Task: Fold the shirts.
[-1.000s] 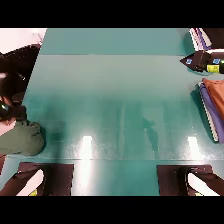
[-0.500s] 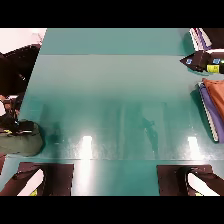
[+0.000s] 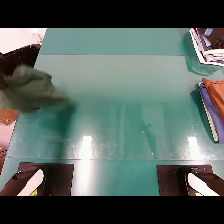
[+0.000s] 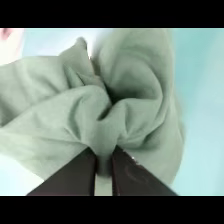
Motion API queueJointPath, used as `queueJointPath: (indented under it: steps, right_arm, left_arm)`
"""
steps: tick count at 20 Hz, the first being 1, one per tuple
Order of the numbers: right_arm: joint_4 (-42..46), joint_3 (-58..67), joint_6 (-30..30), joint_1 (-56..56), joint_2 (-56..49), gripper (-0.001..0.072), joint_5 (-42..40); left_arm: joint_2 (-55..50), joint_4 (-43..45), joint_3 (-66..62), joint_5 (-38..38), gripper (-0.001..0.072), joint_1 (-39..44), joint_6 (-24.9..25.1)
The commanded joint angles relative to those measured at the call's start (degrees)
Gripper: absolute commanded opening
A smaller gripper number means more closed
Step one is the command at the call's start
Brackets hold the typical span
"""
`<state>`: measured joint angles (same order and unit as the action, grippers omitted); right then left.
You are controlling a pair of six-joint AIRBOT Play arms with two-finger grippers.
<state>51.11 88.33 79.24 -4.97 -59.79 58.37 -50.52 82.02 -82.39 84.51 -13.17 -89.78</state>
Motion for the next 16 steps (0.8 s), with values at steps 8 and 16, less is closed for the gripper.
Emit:
queueJointPath:
  steps: [8,16]
  right_arm:
    - [-0.1,4.9,0.0,0.0,-0.9,0.002,-4.2]
    - [-0.1,4.9,0.0,0.0,-0.9,0.002,-2.5]
  left_arm:
    - [-6.5,-10.8,-8.8,-5.5,0.0026,24.0,-1.9]
    - [-24.3,-10.5,-4.0,-14.0,0.0314,48.4,-0.2]
